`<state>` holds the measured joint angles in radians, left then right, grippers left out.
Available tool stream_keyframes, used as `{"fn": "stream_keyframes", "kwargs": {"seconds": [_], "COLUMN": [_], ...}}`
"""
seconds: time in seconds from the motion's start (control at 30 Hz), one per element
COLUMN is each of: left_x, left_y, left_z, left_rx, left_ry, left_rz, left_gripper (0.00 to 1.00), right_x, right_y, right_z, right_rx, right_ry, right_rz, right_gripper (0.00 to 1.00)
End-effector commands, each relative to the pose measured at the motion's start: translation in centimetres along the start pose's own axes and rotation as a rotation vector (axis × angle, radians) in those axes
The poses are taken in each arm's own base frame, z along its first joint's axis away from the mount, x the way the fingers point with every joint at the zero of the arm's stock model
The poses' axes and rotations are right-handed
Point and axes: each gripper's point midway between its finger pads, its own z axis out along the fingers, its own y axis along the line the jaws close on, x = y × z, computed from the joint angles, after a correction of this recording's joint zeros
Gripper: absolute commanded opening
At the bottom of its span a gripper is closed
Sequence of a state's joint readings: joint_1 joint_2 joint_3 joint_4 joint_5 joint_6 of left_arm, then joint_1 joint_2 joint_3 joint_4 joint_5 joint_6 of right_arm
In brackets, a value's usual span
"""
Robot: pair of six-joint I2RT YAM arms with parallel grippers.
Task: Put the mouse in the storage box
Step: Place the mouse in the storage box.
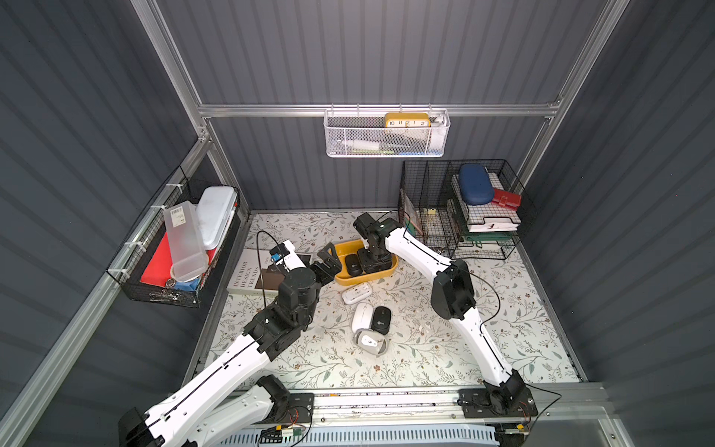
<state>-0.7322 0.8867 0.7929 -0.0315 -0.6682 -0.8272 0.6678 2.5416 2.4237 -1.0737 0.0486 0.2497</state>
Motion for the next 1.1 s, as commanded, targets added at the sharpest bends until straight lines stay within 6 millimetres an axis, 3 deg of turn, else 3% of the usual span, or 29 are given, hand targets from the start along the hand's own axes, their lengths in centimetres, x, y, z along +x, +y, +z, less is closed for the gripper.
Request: {"fn": "stream_keyframes", "kwargs": {"seconds": [0.0, 0.23, 0.4, 0.57, 0.7, 0.83, 1.07], "left_x": [-0.5, -1.6, -1.3, -1.5, -1.9, -2.2, -1.1], "left_y": [0.8, 1.5, 1.8, 1.8, 2.1, 1.5, -0.4], "left_z": [-0.2, -0.9, -0.9, -1.1, -1.4, -1.2, -0.1], "left_rx": [-0.032, -0.065, -0.076, -0.08, -0.09, -0.084, -0.029], "left_ry": [-0.022, -0.064, -0.054, -0.056, -0.071, -0.07, -0.005], "left_rz": [-0.012, -0.041, -0.037, -0.047, -0.046, -0.025, 0.036], "left_gripper": [0.99, 0.99, 0.99, 0.99, 0.99, 0.99, 0.99], "right_x": [-0.8, -0.7, -0.8, -0.6, -0.7, -1.3, -2.3], "right_y": [0.2, 1.5, 2.8, 1.7, 0.9, 1.7, 1.7], "right_z": [0.0, 1.9, 2.3, 2.3, 1.4, -0.3, -5.7], "right_rx": [0.024, -0.001, -0.048, -0.006, -0.009, -0.052, -0.074], "right_ry": [-0.028, -0.023, -0.022, -0.009, -0.002, -0.028, -0.096], "right_rz": [-0.026, -0.054, -0.045, -0.016, 0.007, 0.004, 0.008], "right_gripper": [0.45, 0.46, 0.49, 0.55, 0.66, 0.83, 0.88]}}
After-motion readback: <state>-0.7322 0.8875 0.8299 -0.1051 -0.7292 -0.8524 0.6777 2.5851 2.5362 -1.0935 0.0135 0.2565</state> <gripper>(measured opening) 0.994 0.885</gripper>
